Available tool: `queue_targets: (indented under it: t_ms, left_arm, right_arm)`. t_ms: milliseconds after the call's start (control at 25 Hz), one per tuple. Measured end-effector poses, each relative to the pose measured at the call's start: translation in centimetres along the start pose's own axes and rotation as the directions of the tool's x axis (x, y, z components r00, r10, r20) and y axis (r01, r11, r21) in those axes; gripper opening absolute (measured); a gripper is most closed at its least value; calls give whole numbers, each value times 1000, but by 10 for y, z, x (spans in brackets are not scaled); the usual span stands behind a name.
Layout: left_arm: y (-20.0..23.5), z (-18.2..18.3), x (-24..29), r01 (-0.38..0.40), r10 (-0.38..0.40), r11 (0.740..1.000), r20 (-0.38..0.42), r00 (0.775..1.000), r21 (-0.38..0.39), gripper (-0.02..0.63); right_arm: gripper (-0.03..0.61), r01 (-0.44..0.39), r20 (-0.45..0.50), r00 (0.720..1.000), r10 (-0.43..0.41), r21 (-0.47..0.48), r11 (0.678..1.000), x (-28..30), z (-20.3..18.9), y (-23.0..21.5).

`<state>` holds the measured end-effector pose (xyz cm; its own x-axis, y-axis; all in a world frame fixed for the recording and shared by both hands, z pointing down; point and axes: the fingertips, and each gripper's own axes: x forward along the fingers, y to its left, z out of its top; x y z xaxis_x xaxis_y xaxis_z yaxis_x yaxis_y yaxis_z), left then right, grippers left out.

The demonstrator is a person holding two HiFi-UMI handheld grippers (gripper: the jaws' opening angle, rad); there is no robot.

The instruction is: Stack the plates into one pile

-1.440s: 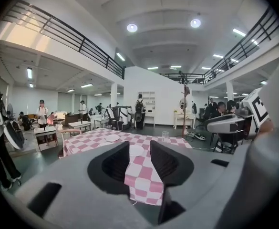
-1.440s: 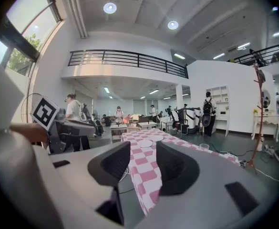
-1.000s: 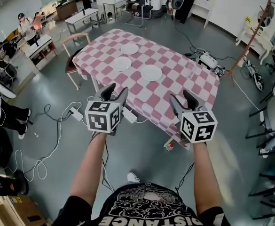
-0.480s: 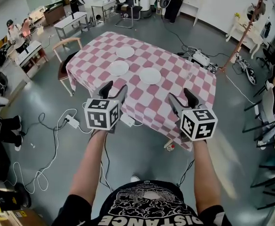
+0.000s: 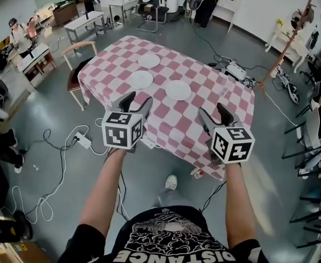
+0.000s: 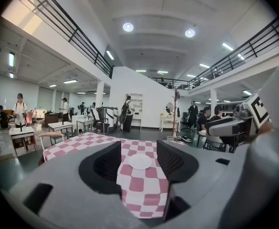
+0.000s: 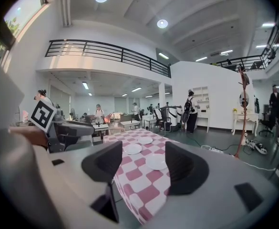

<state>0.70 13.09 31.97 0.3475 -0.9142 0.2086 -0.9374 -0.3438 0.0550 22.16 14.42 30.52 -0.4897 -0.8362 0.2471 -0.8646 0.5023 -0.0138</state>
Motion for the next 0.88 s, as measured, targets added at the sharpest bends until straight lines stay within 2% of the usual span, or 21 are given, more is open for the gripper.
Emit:
queue_targets:
  t_ms: [400, 880]
  left_arm:
    - [14, 1, 56, 12, -12, 1000, -5, 1000, 16, 233]
    - [47, 13, 214, 67, -66, 998, -56, 996, 16, 233]
  right_arm:
    - [275, -3, 0, 1000, 3, 15, 1000, 53, -6, -27]
    - [278, 39, -16, 999, -38, 60, 997, 167, 8, -118]
